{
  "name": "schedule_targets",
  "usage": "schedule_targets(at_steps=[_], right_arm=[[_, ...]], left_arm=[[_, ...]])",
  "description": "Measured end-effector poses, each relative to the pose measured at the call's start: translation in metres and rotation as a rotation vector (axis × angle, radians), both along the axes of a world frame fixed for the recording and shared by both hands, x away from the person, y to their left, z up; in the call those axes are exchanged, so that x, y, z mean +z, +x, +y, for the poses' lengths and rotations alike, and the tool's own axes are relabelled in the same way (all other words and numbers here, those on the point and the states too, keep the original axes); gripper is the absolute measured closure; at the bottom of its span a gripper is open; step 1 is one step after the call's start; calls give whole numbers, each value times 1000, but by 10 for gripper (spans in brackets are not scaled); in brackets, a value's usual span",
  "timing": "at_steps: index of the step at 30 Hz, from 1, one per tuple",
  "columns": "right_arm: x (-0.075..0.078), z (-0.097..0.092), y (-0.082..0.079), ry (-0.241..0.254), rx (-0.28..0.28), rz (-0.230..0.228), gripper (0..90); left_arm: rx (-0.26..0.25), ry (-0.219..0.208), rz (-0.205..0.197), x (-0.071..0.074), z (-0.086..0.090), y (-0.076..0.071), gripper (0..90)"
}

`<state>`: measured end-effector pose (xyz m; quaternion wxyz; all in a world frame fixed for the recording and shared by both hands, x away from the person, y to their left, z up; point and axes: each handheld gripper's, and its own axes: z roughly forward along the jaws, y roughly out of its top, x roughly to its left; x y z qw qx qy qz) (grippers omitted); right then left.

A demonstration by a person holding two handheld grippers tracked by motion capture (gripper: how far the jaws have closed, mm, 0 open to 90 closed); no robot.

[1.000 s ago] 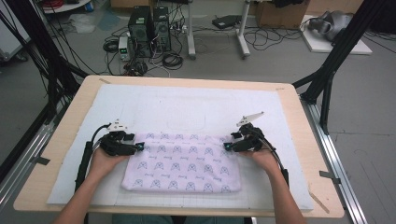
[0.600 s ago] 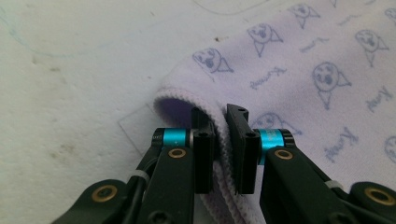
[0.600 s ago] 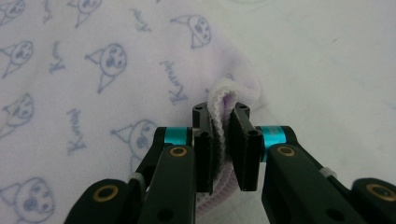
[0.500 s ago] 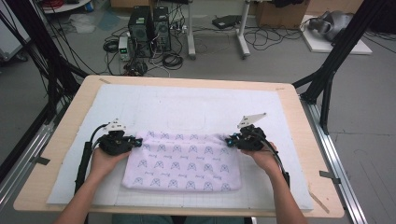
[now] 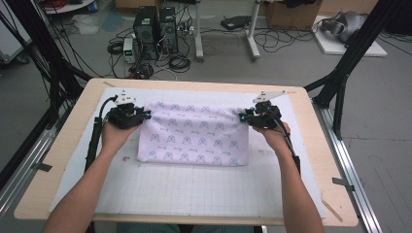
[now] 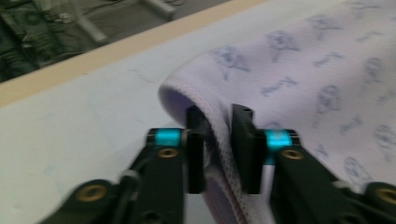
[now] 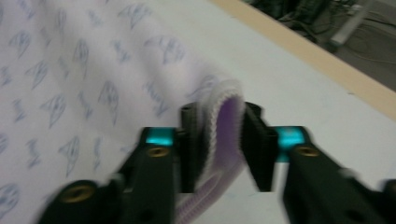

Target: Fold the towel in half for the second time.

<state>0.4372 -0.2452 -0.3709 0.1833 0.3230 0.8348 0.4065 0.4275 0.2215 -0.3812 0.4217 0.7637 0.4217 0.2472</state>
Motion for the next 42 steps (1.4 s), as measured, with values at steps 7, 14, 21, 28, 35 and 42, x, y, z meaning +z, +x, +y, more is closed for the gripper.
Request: schedule_targets(at_steps=[7, 14, 21, 28, 35, 42], right_arm=[[-16, 2, -4, -4, 12, 83, 550], [-42, 7, -31, -48, 78, 153, 586], [-65, 1, -46, -13, 60, 171, 576], [-60, 11, -54, -50, 69, 154, 455], [-46, 16, -66, 11, 72, 125, 343], [-33, 20, -80, 25, 52, 96, 202]], left_arm=[[-97, 6, 43, -11, 5, -22, 556], [-219, 61, 104, -42, -7, -62, 665], [-216, 18, 141, -62, 3, -72, 648], [-194, 8, 125, -61, 4, -79, 532], [-193, -19, 81, -49, 8, -92, 416], [-183, -42, 54, -43, 10, -107, 292]])
